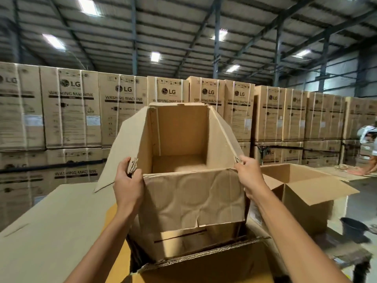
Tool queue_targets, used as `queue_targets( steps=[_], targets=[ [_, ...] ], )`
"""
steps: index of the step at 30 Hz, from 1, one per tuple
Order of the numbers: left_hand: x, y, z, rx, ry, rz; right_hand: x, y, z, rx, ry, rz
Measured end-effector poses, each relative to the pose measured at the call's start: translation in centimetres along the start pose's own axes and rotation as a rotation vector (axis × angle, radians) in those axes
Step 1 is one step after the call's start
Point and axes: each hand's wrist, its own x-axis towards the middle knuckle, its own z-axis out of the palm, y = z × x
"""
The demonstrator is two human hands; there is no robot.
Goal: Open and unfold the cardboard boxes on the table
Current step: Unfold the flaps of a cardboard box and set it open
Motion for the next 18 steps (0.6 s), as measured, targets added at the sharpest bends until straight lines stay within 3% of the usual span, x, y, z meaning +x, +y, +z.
queue_targets(
  steps=[8, 18],
  targets=[
    [-3.5, -5.2, 3.5, 0.425, -0.22, -0.263, 3.3, 7.6, 1.9, -0.272, -0.126, 0.095],
    [-4.0, -5.6, 6.8, 0.495, -0.179, -0.244, 5.7, 11.1, 1.2, -0.377, -0.174, 0.171]
  ],
)
